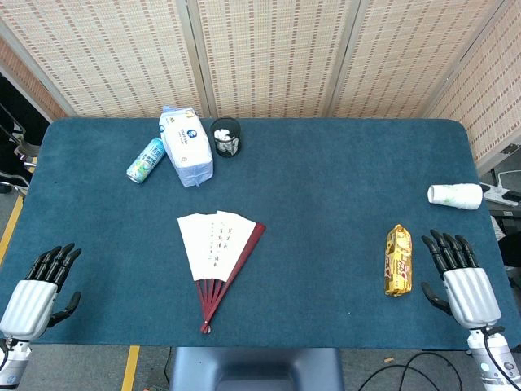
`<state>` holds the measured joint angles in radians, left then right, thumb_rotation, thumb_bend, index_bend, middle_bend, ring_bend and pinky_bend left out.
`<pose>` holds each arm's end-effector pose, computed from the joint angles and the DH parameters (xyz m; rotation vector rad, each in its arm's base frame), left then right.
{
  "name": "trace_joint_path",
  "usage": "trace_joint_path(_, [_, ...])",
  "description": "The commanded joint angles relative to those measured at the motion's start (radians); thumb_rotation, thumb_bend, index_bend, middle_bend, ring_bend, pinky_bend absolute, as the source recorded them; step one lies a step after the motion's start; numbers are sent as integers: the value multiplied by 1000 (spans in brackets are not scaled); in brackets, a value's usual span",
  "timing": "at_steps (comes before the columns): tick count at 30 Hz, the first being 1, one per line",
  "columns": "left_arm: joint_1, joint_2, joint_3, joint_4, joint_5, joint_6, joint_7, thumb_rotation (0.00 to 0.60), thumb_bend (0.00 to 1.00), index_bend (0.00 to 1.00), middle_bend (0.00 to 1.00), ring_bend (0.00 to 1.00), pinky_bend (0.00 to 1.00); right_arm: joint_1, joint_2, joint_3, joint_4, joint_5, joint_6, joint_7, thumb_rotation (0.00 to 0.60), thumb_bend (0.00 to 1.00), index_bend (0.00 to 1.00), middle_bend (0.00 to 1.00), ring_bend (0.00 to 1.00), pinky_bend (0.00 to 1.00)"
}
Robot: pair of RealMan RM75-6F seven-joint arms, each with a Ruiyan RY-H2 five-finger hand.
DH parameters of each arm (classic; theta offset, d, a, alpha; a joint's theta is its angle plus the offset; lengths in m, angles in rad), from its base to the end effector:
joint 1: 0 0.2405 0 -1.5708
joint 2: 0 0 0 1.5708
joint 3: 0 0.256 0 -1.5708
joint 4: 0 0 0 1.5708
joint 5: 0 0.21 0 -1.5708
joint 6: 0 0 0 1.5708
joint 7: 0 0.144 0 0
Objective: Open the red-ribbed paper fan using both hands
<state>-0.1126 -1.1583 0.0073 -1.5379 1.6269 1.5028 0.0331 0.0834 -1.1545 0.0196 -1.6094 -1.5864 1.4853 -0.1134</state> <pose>-0.3044 0.1772 0.1404 -1.5501 -0.8075 -0.9145 -0.2995 -0.1733 0.1392 1.5013 -0.8244 0.8727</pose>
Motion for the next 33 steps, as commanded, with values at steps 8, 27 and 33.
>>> trace_joint_path(8, [-4, -7, 7, -1, -4, -19, 10, 600, 412, 0, 0, 0, 107, 63, -64, -3, 5, -98, -35, -29, 600, 267, 0, 0, 0, 0])
trace_joint_path(27, [-25, -11, -2, 14, -61, -77, 0, 600, 409, 0, 0, 0, 108, 563, -603, 153, 276, -91, -529, -240, 600, 266, 209, 0, 0, 0])
trace_joint_path(33, [-29, -10, -6, 12, -75, -87, 1, 600, 411, 0, 0, 0, 109, 637, -717, 148, 403, -93, -553, -267, 600, 251, 230, 0, 0, 0])
